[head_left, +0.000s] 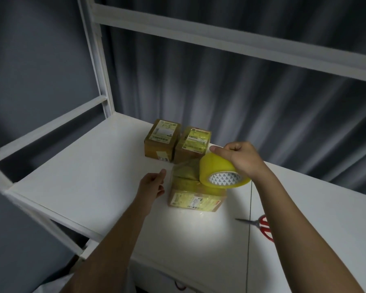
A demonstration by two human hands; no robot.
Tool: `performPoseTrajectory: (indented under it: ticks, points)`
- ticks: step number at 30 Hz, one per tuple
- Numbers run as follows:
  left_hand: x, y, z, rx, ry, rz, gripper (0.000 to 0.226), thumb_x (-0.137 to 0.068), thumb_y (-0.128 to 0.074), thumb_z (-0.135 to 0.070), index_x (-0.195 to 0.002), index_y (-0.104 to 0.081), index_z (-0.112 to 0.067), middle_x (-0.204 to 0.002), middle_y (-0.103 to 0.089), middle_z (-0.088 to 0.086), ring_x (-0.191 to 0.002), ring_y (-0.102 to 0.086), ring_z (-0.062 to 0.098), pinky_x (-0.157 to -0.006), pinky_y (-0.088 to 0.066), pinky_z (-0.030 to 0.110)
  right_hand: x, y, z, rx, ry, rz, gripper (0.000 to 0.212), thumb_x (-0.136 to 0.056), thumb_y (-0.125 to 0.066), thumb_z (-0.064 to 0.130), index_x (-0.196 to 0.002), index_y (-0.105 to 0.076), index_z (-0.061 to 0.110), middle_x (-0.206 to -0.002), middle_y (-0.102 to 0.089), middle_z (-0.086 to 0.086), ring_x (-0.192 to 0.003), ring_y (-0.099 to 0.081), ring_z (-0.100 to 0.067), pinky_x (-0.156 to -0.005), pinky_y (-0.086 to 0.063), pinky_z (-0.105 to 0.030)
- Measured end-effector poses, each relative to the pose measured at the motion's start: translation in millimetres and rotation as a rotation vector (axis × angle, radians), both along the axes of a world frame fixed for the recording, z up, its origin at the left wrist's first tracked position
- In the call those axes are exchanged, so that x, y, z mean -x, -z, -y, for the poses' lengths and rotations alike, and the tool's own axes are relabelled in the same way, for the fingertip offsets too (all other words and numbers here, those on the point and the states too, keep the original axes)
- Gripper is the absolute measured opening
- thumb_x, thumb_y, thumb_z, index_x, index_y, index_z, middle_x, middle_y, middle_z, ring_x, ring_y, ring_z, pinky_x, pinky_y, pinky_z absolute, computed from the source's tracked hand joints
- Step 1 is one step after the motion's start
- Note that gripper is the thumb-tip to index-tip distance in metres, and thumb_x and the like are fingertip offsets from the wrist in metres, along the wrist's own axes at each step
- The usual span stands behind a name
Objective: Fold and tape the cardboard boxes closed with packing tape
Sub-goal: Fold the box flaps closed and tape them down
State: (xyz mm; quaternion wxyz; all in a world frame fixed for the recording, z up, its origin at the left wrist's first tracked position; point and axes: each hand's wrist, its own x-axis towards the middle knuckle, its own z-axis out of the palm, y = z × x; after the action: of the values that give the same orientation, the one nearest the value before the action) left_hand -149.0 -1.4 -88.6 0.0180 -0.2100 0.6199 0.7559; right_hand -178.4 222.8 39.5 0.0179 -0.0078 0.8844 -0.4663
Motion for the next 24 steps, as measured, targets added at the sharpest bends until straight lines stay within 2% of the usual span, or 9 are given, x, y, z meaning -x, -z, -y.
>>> performPoseTrajectory:
  ticks: [5, 9, 14, 20, 22, 24]
  points:
    - [1.5, 7.1, -5.2, -0.005, -0.011, -0.007, 0.024, -0.09, -0.062, -0.031, -0.09, -0.055, -0.008, -0.077, -0.052, 0.006, -0.069, -0.051, 0.016, -0.072, -0.05, 0.029, 1.3, 0.5, -1.5, 0.01, 0.012, 0.01, 0.043, -0.073, -0.073, 0.053, -0.075, -0.072, 0.011, -0.07, -0.07, -0.003, -0.064, -0.069, -0.017, -0.061, -0.054, -0.029]
    - [4.6, 9.8, -6.8, 0.009, -0.047, -0.008, 0.024, -0.089, -0.063, -0.032, -0.084, -0.055, -0.01, -0.075, -0.05, 0.006, -0.068, -0.05, 0.017, -0.078, -0.05, 0.035, 2.1, 2.6, -1.0, 0.014, 0.016, 0.011, 0.042, -0.072, -0.073, 0.054, -0.071, -0.071, 0.013, -0.067, -0.069, -0.002, -0.061, -0.068, -0.016, -0.06, -0.053, -0.028]
    - [5.8, 9.9, -6.2, -0.017, -0.067, -0.007, 0.023, -0.088, -0.064, -0.03, -0.083, -0.054, -0.01, -0.073, -0.049, 0.006, -0.066, -0.049, 0.016, -0.07, -0.049, 0.029, 2.6, 1.9, -0.5, -0.004, 0.014, 0.007, 0.04, -0.074, -0.072, 0.054, -0.063, -0.067, 0.017, -0.056, -0.063, 0.005, -0.053, -0.064, -0.009, -0.055, -0.048, -0.024]
    - [3.1, 16.7, -6.6, -0.017, -0.054, 0.037, 0.024, -0.089, -0.063, -0.032, -0.084, -0.055, -0.01, -0.076, -0.05, 0.006, -0.068, -0.049, 0.018, -0.07, -0.048, 0.029, 5.7, 5.3, 4.8, -0.045, 0.001, -0.025, 0.059, -0.072, -0.072, 0.058, -0.072, -0.065, -0.001, -0.061, -0.055, -0.008, -0.057, -0.056, -0.019, -0.057, -0.042, -0.029]
    - [1.3, 17.1, -11.4, -0.023, -0.038, 0.054, 0.024, -0.09, -0.061, -0.032, -0.08, -0.056, -0.011, -0.074, -0.052, 0.005, -0.065, -0.049, 0.017, -0.066, -0.048, 0.028, 6.4, 5.6, 6.0, -0.054, -0.004, -0.022, 0.061, -0.072, -0.072, 0.058, -0.072, -0.064, -0.003, -0.059, -0.052, -0.008, -0.055, -0.054, -0.018, -0.055, -0.041, -0.029]
    - [0.4, 19.5, -16.3, 0.044, 0.003, 0.053, 0.031, -0.093, -0.057, -0.033, -0.073, -0.056, -0.01, -0.065, -0.053, 0.005, -0.056, -0.047, 0.016, -0.053, -0.044, 0.024, 6.7, 5.3, 7.6, -0.07, -0.01, -0.024, 0.061, -0.071, -0.071, 0.058, -0.072, -0.064, -0.003, -0.058, -0.052, -0.008, -0.054, -0.054, -0.018, -0.055, -0.041, -0.028]
